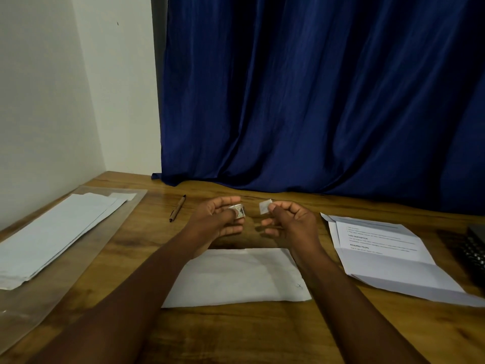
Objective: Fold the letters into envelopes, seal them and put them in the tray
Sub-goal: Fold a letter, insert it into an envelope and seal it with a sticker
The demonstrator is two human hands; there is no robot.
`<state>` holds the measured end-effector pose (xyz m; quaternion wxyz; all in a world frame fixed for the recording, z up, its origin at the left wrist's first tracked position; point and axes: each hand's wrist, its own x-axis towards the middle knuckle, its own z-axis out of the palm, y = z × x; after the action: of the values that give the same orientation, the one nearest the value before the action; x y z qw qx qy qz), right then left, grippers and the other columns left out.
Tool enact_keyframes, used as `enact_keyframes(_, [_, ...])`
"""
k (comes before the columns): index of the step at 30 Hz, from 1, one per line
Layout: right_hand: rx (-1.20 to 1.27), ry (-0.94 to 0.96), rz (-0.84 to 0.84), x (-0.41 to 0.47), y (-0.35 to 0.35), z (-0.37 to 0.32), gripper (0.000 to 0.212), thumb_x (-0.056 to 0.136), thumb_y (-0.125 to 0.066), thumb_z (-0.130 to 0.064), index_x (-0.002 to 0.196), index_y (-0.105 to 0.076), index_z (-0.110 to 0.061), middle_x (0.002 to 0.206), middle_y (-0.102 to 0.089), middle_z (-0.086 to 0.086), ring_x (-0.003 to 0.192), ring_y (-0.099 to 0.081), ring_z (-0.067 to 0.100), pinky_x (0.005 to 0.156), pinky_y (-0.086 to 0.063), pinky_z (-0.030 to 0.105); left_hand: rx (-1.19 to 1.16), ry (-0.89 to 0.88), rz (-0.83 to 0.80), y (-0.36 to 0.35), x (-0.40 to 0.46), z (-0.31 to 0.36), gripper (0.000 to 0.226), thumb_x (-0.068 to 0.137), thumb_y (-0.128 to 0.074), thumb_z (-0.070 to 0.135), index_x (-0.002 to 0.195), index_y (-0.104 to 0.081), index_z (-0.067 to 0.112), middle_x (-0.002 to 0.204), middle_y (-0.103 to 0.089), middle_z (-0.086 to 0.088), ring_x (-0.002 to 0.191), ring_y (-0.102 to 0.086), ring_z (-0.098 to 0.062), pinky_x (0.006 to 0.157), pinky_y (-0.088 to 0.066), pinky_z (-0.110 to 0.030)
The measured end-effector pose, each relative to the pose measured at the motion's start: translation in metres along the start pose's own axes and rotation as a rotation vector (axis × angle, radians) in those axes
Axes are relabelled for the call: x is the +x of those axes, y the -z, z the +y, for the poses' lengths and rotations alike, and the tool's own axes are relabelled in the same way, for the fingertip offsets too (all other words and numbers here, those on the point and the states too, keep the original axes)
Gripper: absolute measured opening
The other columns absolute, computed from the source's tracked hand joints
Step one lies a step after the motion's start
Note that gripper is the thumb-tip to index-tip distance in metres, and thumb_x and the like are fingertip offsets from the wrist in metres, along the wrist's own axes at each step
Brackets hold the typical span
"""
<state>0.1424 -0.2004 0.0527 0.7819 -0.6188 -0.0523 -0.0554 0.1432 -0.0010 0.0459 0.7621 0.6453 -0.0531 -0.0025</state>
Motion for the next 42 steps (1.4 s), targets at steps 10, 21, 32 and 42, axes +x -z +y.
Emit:
enact_keyframes(10, [-0.073,-0.047,0.015,0.001,0.004,0.002,0.013,0.095,-0.070,-0.016,0.106,-0.074,-0.010,0.090,-0.080,0.009,0.072,-0.074,0.018,0.064,-0.061,0.031,0.634,-0.180,0.121,0.019,0.008,-0.012,0.043,0.088,-0.076,0.009,0.129,-0.065,0.019,0.109,-0.067,0.014,0.085,-0.066,0.007,0.066,-0.049,-0.005])
enact_keyframes(21, [-0.364,0.111,0.022,-0.013,0.021,-0.010,0.007,0.096,-0.070,-0.021,0.099,-0.076,-0.019,0.079,-0.079,-0.001,0.069,-0.073,0.009,0.061,-0.060,0.021,1.070,-0.380,0.051,0.024,0.005,-0.021,0.053,0.092,-0.069,0.021,0.143,-0.055,0.024,0.144,-0.054,0.004,0.130,-0.050,-0.013,0.102,-0.041,-0.023])
enact_keyframes(32, [-0.975,0.316,-0.231,-0.044,0.049,-0.001,0.017,0.095,-0.069,-0.025,0.107,-0.078,-0.033,0.100,-0.075,-0.021,0.097,-0.067,-0.005,0.086,-0.057,0.021,1.092,-0.470,-0.385,-0.009,-0.011,-0.026,0.025,0.093,-0.067,0.036,0.117,-0.070,0.031,0.110,-0.063,0.015,0.098,-0.056,0.001,0.083,-0.046,-0.015])
enact_keyframes(42, [-1.086,0.433,-0.333,-0.042,0.059,0.014,0.019,0.094,-0.072,-0.023,0.111,-0.079,-0.030,0.106,-0.076,-0.020,0.098,-0.068,-0.007,0.086,-0.056,0.017,1.088,-0.460,-0.399,-0.006,-0.003,-0.033,0.024,0.093,-0.068,0.037,0.113,-0.073,0.027,0.110,-0.064,0.011,0.099,-0.056,-0.002,0.085,-0.048,-0.020])
